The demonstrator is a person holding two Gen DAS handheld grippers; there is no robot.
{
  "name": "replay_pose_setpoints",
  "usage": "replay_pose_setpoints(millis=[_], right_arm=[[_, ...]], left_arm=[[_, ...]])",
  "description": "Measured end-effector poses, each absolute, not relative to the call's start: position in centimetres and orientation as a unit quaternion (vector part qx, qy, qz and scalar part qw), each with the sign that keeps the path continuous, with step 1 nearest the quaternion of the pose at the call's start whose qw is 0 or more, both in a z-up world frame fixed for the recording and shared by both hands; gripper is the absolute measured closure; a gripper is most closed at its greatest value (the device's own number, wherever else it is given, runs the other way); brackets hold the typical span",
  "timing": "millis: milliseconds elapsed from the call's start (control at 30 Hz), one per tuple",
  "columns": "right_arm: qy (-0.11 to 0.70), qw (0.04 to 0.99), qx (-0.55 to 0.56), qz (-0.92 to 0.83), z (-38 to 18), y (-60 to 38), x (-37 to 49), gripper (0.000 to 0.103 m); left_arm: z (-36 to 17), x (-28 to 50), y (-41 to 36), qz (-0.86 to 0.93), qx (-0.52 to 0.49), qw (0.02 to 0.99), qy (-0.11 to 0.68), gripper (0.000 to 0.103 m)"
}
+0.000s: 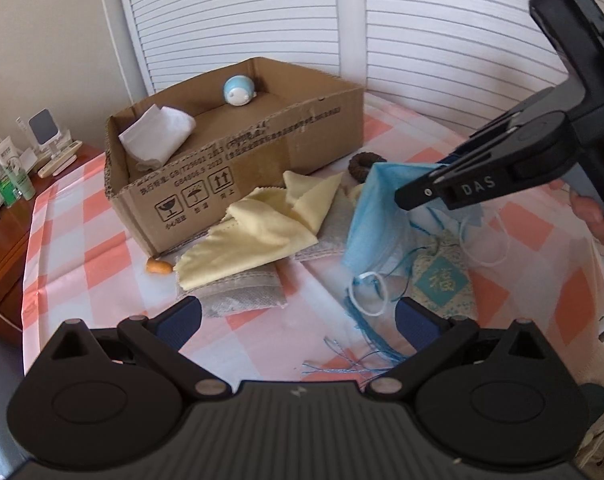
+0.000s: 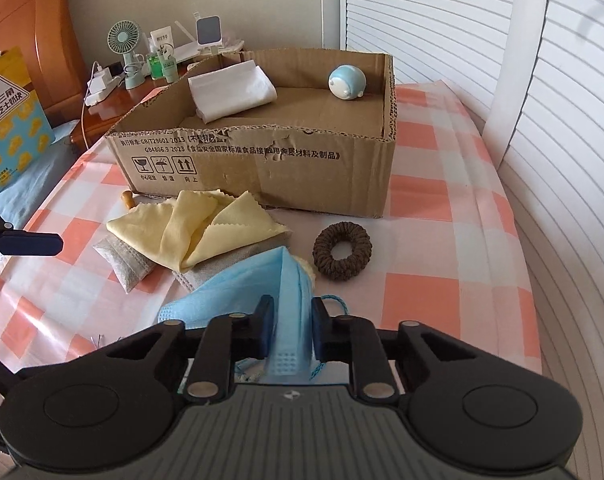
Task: Organize soft objects
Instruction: 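Lift the mask with the right tool while the left tool grasps the blue sachet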
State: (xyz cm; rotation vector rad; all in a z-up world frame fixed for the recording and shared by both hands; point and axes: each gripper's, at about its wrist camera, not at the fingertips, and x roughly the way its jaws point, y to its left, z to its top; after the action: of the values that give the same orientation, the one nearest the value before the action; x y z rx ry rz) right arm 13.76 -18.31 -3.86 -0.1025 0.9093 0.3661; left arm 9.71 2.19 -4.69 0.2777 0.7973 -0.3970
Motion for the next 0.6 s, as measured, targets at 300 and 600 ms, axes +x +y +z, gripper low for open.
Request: replay_pose_setpoints(millis=[300,600], right_arm=[[0.402,0.898,-0.063,0.168,-2.5,-19.4,12.8,0.091],[0.384,0.913,-0.062,0.119,-1.8,-22.5,12.9,0.091]], left_arm=[[-4.1,8.9,-0.1,-0.241,0.151,0.888,0.361,0.001],[-4.1,9.8,-1.5,-0.27,0.129,0.878,0.375,0.002]])
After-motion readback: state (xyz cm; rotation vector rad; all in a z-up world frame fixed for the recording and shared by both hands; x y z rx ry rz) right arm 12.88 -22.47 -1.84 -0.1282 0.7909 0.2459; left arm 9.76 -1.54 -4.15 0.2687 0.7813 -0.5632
